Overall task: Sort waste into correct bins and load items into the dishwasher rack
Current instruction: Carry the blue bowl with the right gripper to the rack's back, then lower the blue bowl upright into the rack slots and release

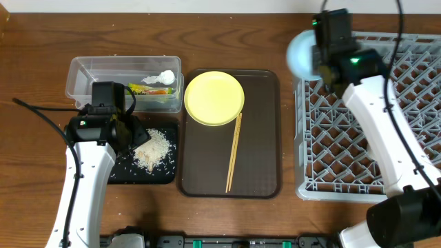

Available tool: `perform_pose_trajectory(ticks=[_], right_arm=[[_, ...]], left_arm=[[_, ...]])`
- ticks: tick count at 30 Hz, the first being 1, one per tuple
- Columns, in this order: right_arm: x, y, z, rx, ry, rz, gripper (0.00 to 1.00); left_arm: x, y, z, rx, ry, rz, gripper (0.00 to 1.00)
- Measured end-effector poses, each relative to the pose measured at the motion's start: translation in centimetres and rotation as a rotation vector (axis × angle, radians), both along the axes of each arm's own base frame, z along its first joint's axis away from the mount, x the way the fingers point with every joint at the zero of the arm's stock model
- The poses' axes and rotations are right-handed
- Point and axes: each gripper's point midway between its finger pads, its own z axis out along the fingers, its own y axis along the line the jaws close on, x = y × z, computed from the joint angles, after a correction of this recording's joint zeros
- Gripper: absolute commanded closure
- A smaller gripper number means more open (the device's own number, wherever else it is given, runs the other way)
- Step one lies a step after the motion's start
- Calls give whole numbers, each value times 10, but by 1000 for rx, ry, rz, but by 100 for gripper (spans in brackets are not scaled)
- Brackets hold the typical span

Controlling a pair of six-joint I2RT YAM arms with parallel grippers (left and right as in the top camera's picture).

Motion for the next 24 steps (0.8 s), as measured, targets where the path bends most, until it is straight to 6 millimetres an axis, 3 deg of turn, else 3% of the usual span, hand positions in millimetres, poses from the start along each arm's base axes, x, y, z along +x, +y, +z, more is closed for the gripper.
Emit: perform_pose_trajectory(ticks=[4, 11, 18, 24], right_arm=[[-1, -62, 26, -167, -86, -207, 99], [-8, -131, 43, -288, -155, -437, 99], [-13, -183, 11, -384, -56, -576, 99], [-14, -202, -25, -479, 47, -638, 99]], left_arm=[[0, 0, 0, -1, 0, 0, 35], [0, 0, 0, 0, 0, 0, 35], [0, 0, 0, 0, 0, 0, 35], [0, 0, 0, 0, 0, 0, 35]])
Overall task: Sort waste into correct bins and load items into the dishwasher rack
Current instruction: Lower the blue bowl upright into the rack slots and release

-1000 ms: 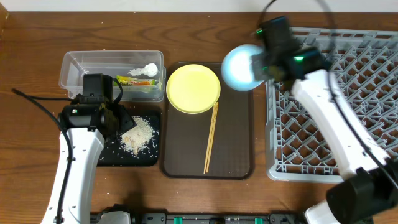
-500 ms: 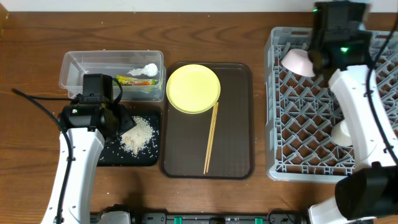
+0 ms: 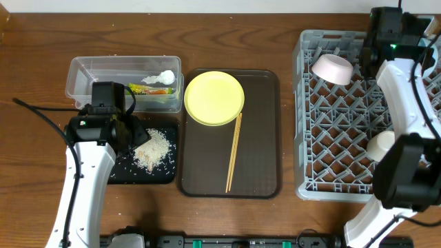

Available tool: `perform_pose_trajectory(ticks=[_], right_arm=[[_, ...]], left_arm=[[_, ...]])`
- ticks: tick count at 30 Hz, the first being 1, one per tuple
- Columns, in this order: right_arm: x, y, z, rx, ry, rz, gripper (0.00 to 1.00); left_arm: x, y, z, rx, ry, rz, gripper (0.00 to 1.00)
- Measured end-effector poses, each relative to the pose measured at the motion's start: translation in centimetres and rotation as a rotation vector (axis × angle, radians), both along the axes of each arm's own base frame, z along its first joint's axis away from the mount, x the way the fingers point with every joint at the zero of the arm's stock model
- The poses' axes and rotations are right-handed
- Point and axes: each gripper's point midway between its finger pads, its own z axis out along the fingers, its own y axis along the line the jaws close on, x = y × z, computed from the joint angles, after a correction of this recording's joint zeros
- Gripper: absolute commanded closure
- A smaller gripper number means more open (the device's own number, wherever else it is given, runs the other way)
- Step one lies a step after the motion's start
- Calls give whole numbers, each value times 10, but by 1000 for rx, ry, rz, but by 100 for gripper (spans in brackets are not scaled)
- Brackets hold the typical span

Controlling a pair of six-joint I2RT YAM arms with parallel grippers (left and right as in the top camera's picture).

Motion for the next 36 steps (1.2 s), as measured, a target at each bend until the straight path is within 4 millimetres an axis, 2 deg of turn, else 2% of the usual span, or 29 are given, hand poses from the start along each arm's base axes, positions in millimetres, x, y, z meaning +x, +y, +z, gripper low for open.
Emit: perform_pose_trajectory(ticks=[13, 18, 26, 36], right_arm=[[0, 9, -45, 87, 83, 9, 99], [-4, 8, -44, 78, 67, -17, 99], [-11, 1, -29, -20, 60, -66, 99], [-7, 8, -42, 32, 69, -38, 99]], left_arm=[[0, 0, 0, 0, 0, 0, 35], [0, 0, 0, 0, 0, 0, 35], [0, 0, 0, 0, 0, 0, 35], [0, 0, 0, 0, 0, 0, 35]])
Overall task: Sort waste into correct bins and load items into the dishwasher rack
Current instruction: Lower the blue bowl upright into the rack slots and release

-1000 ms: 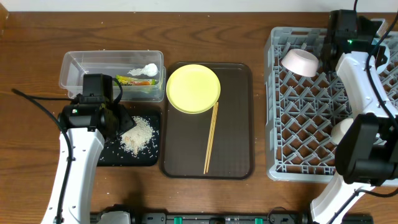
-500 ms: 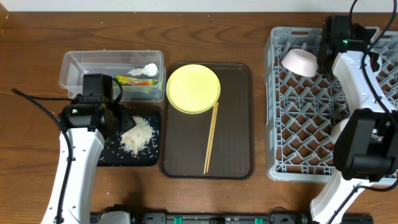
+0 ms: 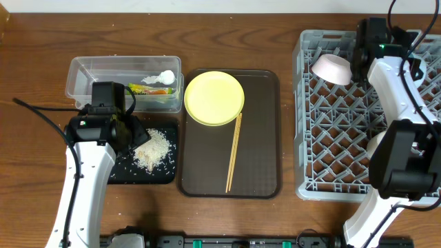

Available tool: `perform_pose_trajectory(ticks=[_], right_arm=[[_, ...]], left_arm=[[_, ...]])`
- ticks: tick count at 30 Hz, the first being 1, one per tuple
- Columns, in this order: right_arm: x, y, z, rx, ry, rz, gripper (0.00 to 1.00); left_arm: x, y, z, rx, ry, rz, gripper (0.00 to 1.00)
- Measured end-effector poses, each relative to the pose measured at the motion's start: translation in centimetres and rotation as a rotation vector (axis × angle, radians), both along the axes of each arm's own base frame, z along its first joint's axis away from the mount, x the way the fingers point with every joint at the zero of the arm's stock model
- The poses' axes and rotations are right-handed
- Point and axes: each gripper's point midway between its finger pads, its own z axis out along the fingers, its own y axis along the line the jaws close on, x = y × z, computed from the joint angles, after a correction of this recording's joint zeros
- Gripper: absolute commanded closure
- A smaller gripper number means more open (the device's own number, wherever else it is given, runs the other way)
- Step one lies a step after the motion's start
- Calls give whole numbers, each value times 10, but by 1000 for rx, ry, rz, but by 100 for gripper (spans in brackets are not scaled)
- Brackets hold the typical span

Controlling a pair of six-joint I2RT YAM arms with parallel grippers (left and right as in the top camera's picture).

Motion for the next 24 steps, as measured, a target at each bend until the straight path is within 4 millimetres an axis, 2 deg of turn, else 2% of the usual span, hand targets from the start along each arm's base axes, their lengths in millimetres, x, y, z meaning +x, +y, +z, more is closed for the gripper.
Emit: perform_pose_trajectory(ticks=[6, 12, 19, 24], right_arm=[[-1, 10, -5, 11, 6, 7, 99], [-5, 10, -7, 15, -5, -10, 99], [-4, 3, 14, -109, -32, -40, 99], [-3, 3, 10, -100, -2, -27, 99]], left_arm=[[0, 0, 0, 0, 0, 0, 35], [0, 0, 0, 0, 0, 0, 35], [-2, 0, 0, -1, 8, 0, 35], [-2, 0, 0, 0, 8, 0, 35]])
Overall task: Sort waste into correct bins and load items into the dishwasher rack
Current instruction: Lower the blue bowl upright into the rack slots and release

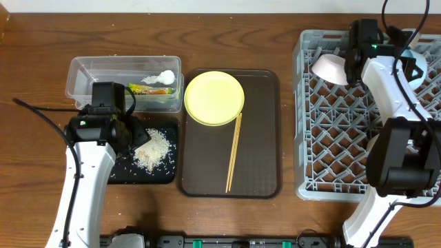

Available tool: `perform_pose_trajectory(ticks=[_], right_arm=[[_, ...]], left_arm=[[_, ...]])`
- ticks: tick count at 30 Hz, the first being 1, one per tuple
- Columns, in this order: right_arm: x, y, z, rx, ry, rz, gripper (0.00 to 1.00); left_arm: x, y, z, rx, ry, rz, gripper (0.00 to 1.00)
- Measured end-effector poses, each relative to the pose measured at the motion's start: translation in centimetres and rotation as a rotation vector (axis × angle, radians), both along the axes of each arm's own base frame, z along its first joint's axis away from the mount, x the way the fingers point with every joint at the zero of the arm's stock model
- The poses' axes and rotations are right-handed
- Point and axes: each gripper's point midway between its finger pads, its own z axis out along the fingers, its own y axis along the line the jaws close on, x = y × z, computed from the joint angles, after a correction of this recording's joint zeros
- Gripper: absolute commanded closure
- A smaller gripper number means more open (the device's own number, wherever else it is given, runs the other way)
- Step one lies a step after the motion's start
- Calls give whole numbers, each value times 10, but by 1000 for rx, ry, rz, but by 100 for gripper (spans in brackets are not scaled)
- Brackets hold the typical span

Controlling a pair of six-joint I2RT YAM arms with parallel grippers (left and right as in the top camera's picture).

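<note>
A pale pink bowl (328, 67) lies tilted in the back left corner of the grey dishwasher rack (337, 165). My right gripper (349, 58) sits at the bowl's right rim and looks shut on it, the fingers mostly hidden under the wrist. A yellow plate (214, 98) and a pair of chopsticks (233, 153) rest on the brown tray (262, 138). My left gripper (135, 135) hovers open over the loose rice (153, 149) on the black tray (165, 176).
A clear plastic bin (89, 77) holding wrappers and a white scrap stands behind the black tray. A cream cup (379, 145) sits in the rack's right part, partly behind my right arm. Bare wooden table surrounds everything.
My right gripper and the bowl have shifted slightly to the left in the rack's back left corner. The left arm, plate and chopsticks have not moved.
My right gripper first held the bowl in the air over the rack's left edge. The bowl was then tilted in the rack's back left corner, with the wrist beyond it. The wrist has since closed in on the bowl. The left arm stayed over the rice.
</note>
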Motion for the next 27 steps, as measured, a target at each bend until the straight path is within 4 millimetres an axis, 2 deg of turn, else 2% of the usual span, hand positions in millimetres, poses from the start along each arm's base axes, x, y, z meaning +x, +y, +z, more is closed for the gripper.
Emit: perform_pose_trajectory(ticks=[5, 27], right_arm=[[3, 2, -10, 37, 10, 15, 99], [2, 3, -10, 38, 13, 14, 99]], left_arm=[[-2, 0, 0, 0, 7, 0, 35], [-2, 0, 0, 0, 8, 0, 35]])
